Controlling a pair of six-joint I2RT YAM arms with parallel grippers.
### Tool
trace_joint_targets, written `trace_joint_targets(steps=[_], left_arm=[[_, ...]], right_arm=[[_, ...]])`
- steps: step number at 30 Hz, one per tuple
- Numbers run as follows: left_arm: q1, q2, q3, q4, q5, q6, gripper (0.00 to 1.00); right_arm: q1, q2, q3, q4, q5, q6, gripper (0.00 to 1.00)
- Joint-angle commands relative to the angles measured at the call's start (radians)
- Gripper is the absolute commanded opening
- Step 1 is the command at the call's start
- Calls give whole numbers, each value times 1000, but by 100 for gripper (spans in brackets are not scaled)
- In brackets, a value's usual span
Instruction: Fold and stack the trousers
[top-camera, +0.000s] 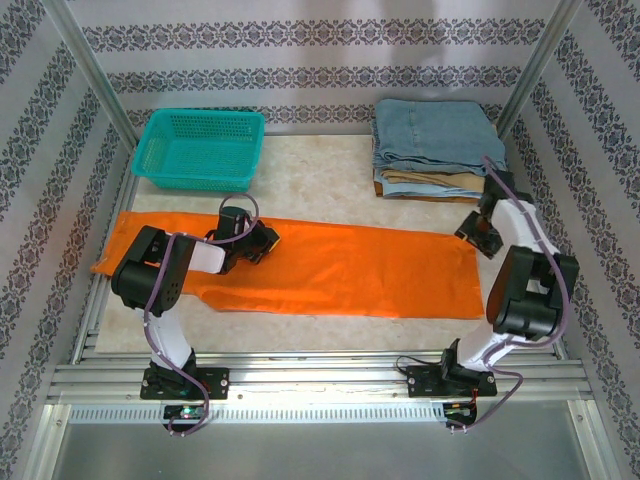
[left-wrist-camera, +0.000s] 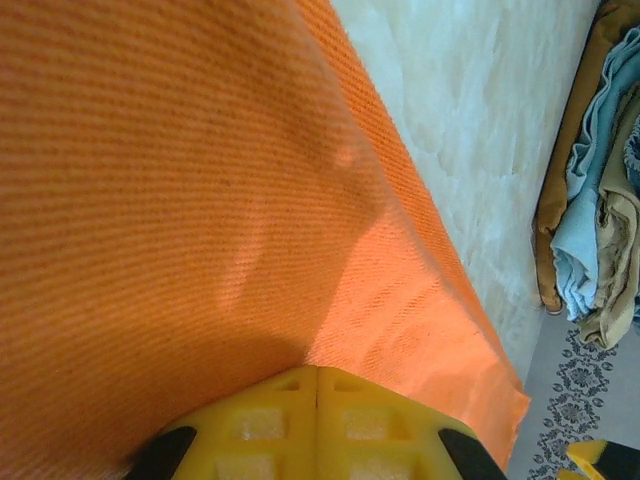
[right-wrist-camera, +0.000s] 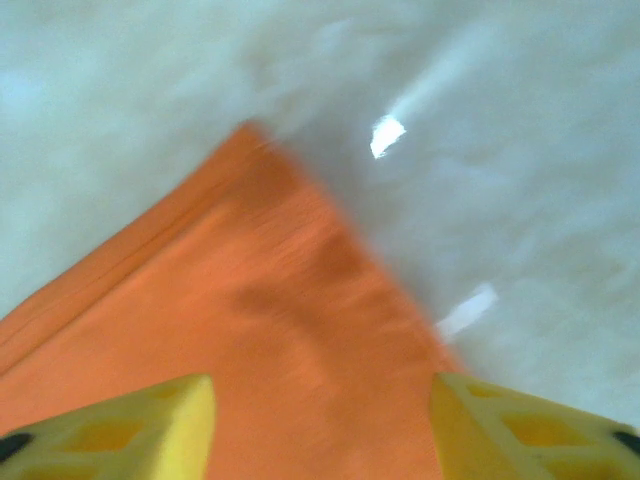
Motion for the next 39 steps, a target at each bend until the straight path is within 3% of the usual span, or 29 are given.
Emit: trace_joint_targets(steps=[1,3,6,11,14,18,25,32,35,37,39], left_arm=[[7,-44,5,-115,11,43,0],[-3,-89,10,-177,10,78,0],[-26,-157,-1,-256,-18,121,0],[-66,-198,-83,-287,-54,130,0],[-65,-165,-137,-254,-74,116,0],[-31,-126,-150,-268,-123,129,0],[144,-95,-70,-333,-119,179,0],[180,-72,54,-439,-196,217,0],[186,-55,107,-455,-182,217,0],[186,-55,123,-451,-169,213,0],[186,-59,124,-444,-157,206,0]], right_arm=[[166,-37,-58,14,-118,40,46],[304,-36,-79,39,-157,65,26],[498,11,-84,66,-187,106,5],[703,126,-65,149,-294,144,0],[752,207,-41,174,-328,138,0],[715,283,5,153,-347,82,3],[653,379,135,101,-437,-7,8],[595,365,187,115,-579,-35,13],[501,304,176,45,-533,-72,17],[408,273,156,-2,-430,-96,18],[305,279,137,-9,-404,-115,18]])
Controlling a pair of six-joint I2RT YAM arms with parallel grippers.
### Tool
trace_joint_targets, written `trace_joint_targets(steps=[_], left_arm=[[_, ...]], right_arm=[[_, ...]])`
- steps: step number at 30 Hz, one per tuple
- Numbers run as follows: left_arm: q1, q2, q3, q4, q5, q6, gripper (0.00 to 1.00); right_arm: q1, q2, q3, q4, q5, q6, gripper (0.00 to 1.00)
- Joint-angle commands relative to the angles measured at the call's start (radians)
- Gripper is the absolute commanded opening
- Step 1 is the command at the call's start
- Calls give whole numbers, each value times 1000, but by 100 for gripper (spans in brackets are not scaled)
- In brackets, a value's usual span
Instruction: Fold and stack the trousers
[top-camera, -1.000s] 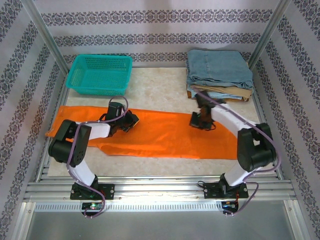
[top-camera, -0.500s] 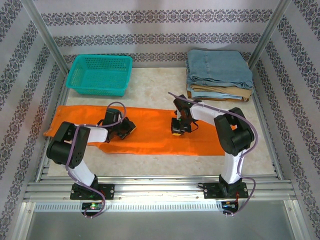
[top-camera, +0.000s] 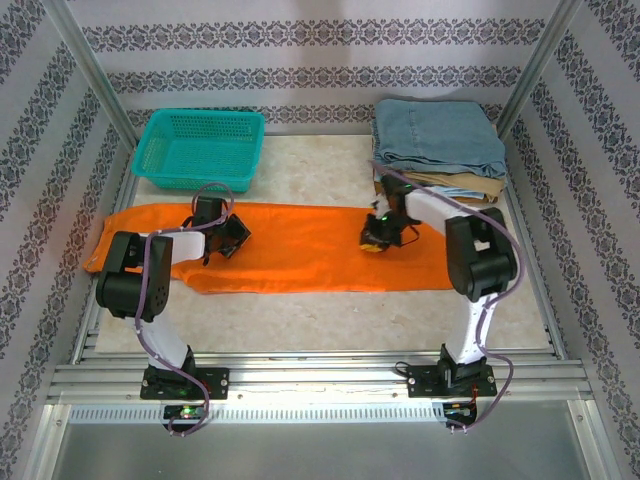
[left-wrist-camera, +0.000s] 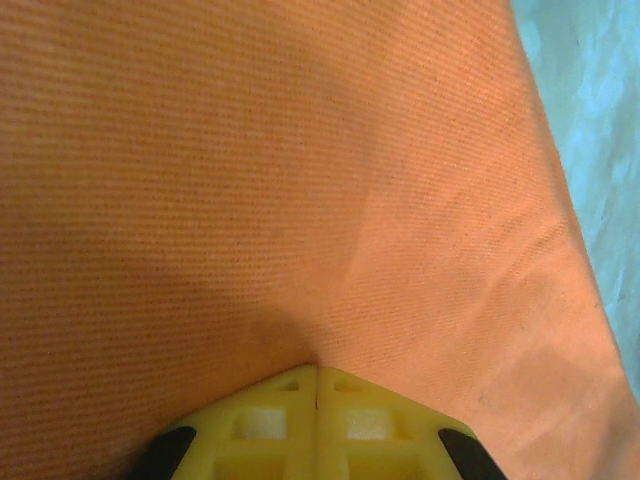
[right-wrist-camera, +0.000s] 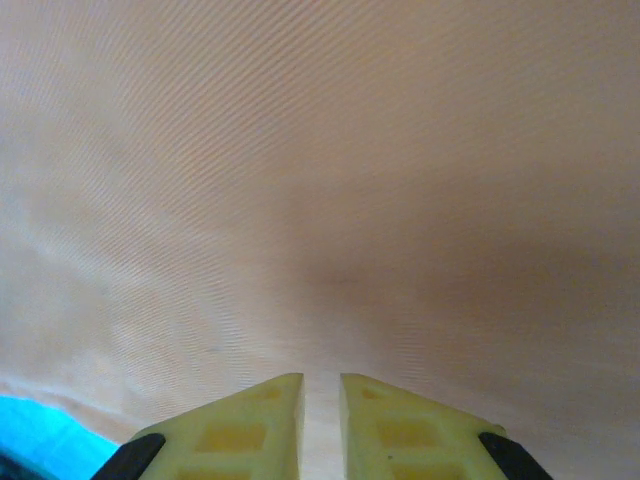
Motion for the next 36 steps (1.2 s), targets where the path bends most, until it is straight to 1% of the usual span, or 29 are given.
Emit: trace_joint_targets(steps=[1,4,7,9,11,15,17,21,22,24,27,31,32,33,34,36], left_arm=[[21,6,7,-45,-33,18,0],[20,-11,-17,-16,-17,6,0],[20,-21,-25,-19,-7,4,0],[21,-32,-36,-9,5,-2,0],[19,-46,-56,9,11,-16,0],[13,-79,-80,22,37,-35,0],[7,-97,-87,13,47,-35,0],[3,-135,-106,4,67,-37,0],[1,-146,-110,4,73,-38,0],[-2,-163,-119,5,80,-42,0],[-10,-187,-131,10,97,-50,0],[-12,-203,-137,6,113,-53,0],[-12,-207,-139,6,114,-53,0],[-12,-211,-141,4,112,-51,0],[-12,-214,-140,2,111,-49,0],[-12,-219,-142,-1,111,-51,0]], right_arm=[[-161,-31,-23,-84,104,-52,17],[-260,-26,-33,-50,128,-39,14],[-347,-2,-32,-33,181,-14,13],[-377,25,-15,-55,177,-24,15],[-391,29,-6,-69,208,-30,17],[-409,-25,-4,-74,186,-66,19],[-412,-47,11,-94,208,-99,27],[-413,-85,13,-140,290,-151,54],[-412,-89,10,-150,324,-163,59],[-414,-74,11,-173,363,-179,68],[-424,-35,0,-172,324,-193,73],[-429,40,20,-189,277,-211,73],[-429,59,32,-202,263,-221,70],[-428,79,42,-211,245,-226,64],[-425,84,47,-215,250,-224,60],[-424,82,44,-213,242,-230,58]])
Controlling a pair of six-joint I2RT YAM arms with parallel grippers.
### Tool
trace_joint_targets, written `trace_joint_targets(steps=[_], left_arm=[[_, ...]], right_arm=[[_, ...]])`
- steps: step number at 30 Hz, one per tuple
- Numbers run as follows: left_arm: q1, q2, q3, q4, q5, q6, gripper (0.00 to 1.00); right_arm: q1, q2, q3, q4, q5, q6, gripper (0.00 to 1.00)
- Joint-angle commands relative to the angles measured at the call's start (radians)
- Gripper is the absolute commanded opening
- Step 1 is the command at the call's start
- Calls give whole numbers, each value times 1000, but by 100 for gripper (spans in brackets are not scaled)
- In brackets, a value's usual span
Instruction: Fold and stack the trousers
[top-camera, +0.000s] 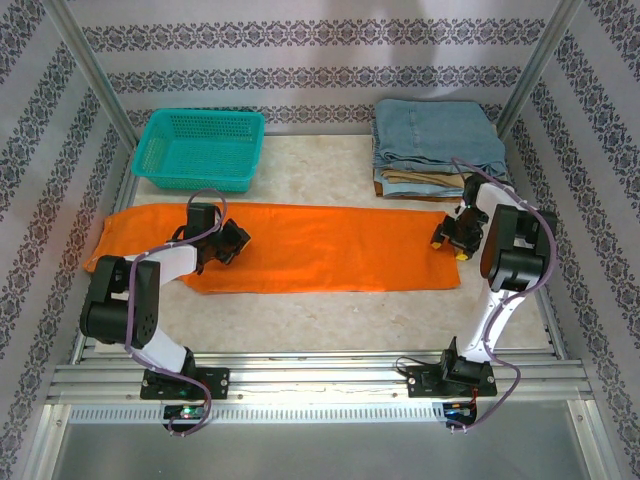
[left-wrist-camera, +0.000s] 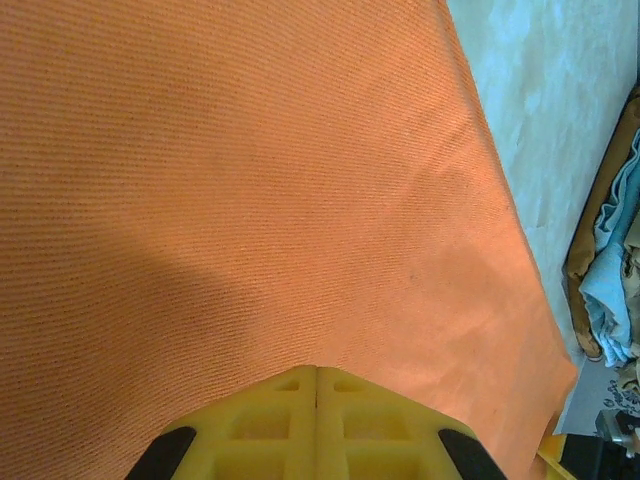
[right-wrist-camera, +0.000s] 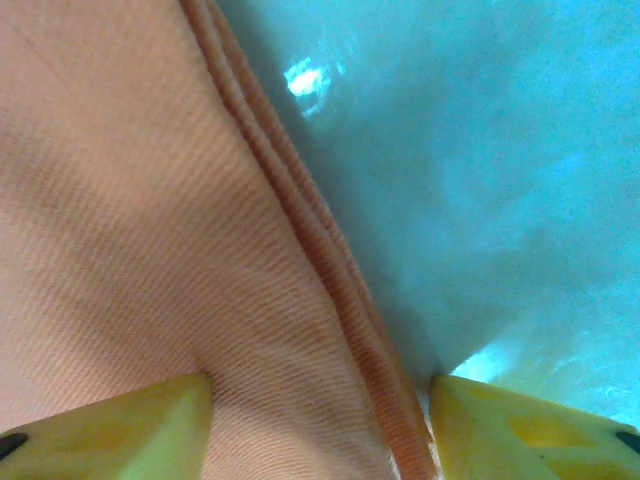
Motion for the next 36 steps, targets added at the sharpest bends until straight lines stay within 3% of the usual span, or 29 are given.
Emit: trace_joint_targets(steps=[1,3,11,18,21,24,31,36], left_arm=[[-7,-32,-13,-11,16,-11,0],[-7,-43,-14,-13,16,-11,0],[-6,-100,0,-67,-6,8,0],[-6,-143,-1,-118,-20,30,0],[-7,-153,-5,-122,-28,35,0],[-7,-151,-3,-130,-29,48,0],[-6,-139,-1,-220,-97,113,0],[-7,-152,-72,-207,-144,113,0]], right_arm=[[0,38,15,-36,-52,-36,55],[5,47,26,-49,-41,-35,52],[37,43,31,-59,-14,-34,0],[13,-181,-15,-25,1,36,0],[36,-266,7,-84,96,41,0],[68,-325,5,-99,90,50,0],[225,-391,72,-151,70,91,0],[430,-402,141,-169,77,161,0]])
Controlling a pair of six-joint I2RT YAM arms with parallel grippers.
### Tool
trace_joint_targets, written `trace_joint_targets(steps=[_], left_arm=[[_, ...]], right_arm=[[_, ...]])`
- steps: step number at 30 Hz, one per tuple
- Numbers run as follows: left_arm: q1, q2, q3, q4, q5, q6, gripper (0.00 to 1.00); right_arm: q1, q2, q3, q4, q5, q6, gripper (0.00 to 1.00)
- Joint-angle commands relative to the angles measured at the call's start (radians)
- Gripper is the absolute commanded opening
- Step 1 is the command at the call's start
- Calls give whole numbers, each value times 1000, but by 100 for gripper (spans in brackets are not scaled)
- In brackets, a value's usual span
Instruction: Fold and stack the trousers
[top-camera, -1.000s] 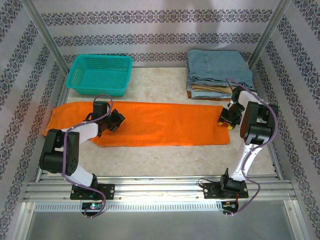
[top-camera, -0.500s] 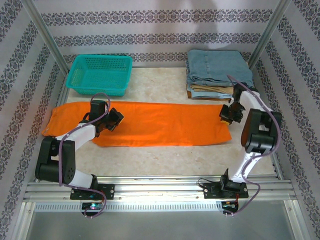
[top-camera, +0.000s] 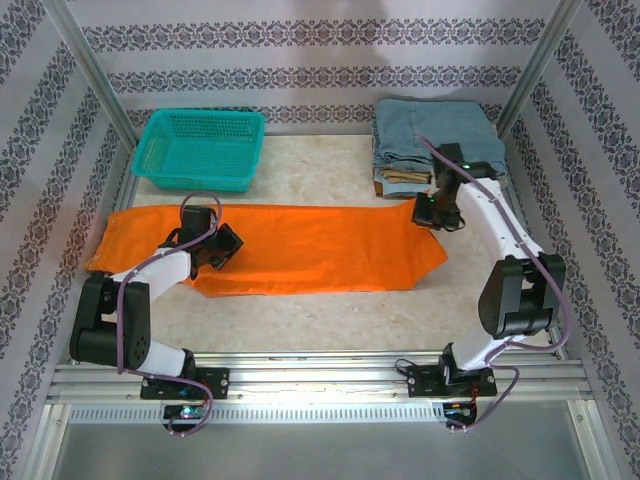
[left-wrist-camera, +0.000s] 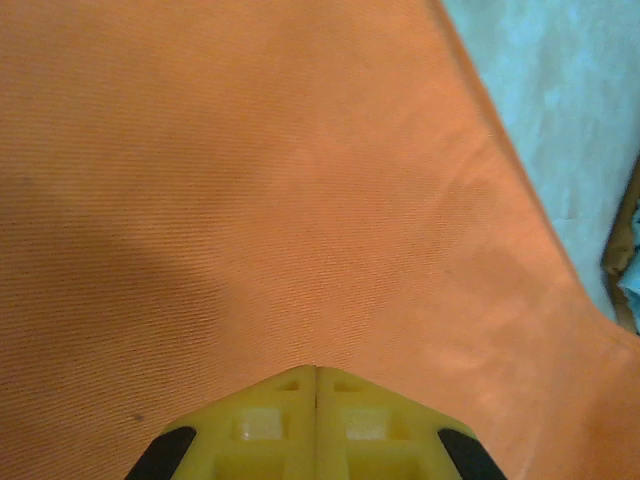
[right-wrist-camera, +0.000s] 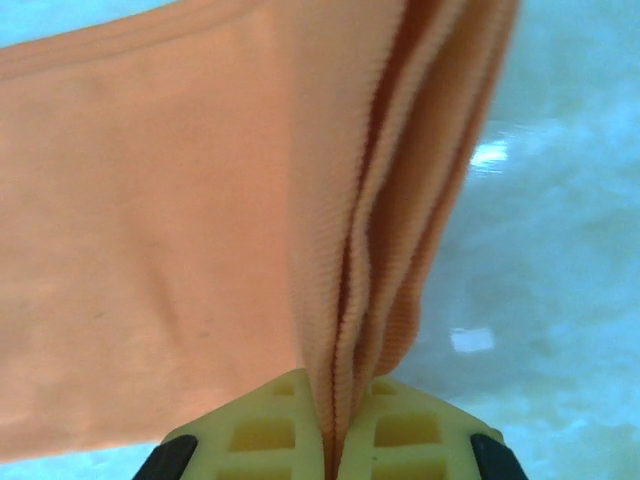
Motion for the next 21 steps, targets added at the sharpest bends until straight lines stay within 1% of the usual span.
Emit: trace_joint_targets(steps=[1,5,8,11,13,16,19,21], left_arm=[[-7,-21,-51,-36,-61,32,0],[-6,16,-30,-76,-121,64,0],[-6,75,-11,-85,-117,86,0],[-6,111,-19,-65,-95,80,0],[-5,115,-42,-29,-80,58,0],[-6,110,-53,-20,-79,57,0],[-5,111,-49,-30,-76,64,0],[-5,110,-47,-28,-74,66,0]], right_arm=[[125,-42,67,-30,-7,81,0],[287,-5,122,47,-39,186,0],[409,90,229,64,-26,228,0],[496,193,333,85,-32,272,0],[540,250,387,110,-43,301,0],[596,322,445,164,-69,358,0],[632,366,459,260,-106,431,0],[657,380,457,310,-95,479,0]])
